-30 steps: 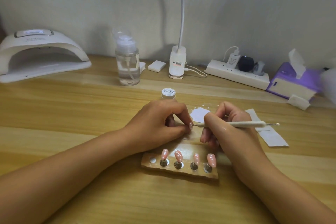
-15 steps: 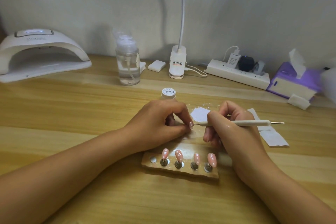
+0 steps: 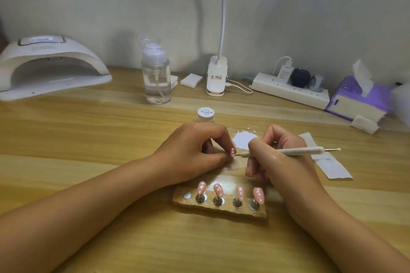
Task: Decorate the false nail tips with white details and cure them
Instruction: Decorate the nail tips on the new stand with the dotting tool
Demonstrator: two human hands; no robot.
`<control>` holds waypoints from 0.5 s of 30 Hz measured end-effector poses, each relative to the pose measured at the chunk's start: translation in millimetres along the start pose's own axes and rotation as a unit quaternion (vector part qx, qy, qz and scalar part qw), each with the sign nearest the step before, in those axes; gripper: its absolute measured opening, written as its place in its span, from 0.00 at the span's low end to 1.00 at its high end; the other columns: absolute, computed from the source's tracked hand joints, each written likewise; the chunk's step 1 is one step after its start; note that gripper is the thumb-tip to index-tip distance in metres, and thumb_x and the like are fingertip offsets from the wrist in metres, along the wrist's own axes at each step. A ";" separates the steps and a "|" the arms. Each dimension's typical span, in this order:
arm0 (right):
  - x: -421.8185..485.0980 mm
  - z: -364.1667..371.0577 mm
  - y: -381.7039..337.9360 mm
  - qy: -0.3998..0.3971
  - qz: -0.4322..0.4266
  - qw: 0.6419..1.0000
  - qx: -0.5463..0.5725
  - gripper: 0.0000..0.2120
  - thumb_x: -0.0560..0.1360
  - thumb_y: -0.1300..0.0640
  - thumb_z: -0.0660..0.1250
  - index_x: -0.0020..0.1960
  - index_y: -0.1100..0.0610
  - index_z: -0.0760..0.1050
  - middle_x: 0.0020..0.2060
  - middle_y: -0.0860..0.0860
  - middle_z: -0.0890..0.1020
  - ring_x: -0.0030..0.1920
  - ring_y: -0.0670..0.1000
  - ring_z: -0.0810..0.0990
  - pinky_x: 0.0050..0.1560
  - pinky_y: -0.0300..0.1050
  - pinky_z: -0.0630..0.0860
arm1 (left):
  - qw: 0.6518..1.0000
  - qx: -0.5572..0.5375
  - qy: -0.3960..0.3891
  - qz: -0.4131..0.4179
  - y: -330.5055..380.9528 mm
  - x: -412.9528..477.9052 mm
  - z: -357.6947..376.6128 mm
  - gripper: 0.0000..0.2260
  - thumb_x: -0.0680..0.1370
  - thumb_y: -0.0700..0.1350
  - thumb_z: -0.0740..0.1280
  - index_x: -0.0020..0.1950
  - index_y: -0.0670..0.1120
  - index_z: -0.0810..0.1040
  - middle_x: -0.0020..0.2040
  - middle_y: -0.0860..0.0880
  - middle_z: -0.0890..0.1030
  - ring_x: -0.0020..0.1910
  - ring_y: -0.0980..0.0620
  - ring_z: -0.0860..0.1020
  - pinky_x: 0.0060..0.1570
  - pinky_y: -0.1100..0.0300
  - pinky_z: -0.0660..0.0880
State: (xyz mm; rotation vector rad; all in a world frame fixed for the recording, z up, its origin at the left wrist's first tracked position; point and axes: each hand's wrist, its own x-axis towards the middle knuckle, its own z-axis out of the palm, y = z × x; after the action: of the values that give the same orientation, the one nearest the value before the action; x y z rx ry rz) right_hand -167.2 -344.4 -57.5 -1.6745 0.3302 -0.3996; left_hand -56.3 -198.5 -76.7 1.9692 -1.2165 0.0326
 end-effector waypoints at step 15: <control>0.7 -0.3 1.5 0.006 -0.006 1.000 -0.007 0.12 0.70 0.65 0.64 0.31 0.57 0.66 0.22 0.59 0.78 0.21 0.50 0.69 0.19 0.39 0.66 | 1.000 0.000 -0.001 0.004 1.1 0.2 -0.6 0.06 0.72 0.40 0.76 0.42 0.51 0.82 0.36 0.69 0.77 0.30 0.58 0.75 0.34 0.71 0.68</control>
State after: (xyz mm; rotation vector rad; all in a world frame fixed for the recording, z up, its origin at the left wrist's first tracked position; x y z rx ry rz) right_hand -166.7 -345.2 -58.9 -1.6893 0.3321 -0.4172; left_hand -56.8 -198.5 -75.5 1.9646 -1.2257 0.0351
